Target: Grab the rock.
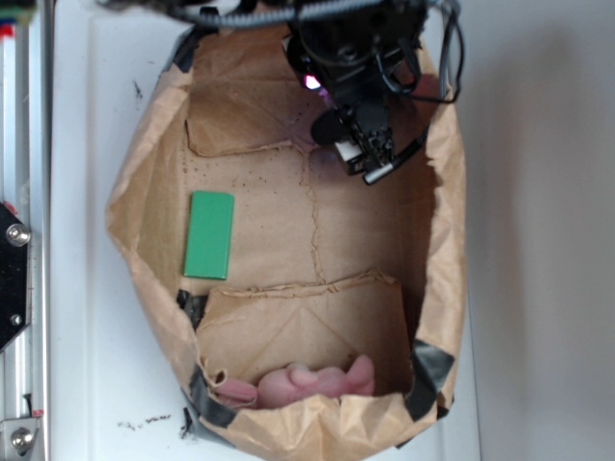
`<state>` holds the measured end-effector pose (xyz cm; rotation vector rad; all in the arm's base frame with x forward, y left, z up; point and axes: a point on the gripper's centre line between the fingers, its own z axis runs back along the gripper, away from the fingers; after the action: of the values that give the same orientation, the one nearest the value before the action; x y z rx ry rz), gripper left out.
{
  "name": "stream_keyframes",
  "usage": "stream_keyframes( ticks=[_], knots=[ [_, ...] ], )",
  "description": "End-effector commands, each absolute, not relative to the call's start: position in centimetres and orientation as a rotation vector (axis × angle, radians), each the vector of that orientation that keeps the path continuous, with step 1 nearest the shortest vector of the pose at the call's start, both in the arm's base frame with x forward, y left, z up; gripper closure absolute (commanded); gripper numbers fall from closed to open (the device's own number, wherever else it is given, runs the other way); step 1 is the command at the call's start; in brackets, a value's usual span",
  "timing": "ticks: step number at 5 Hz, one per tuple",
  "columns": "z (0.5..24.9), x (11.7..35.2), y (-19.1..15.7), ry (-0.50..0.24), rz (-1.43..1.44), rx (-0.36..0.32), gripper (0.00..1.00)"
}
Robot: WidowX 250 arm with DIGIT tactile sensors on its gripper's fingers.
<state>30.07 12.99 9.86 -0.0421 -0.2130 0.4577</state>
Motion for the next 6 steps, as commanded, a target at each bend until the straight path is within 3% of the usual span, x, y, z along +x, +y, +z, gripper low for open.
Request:
stream_keyframes(
  ticks=[1, 3, 4, 6],
  knots=[
    [18.7, 27.9, 12.9, -0.263, 0.340, -0.057, 1.00],
    [19.5, 26.1, 11.3, -0.287, 0.215, -0.077, 1.00],
    [20.6, 25.4, 9.0, -0.261, 0.085, -0.017, 1.00],
    [21.4, 24.6, 4.2, -0.338, 0.002, 0.084, 1.00]
  ],
)
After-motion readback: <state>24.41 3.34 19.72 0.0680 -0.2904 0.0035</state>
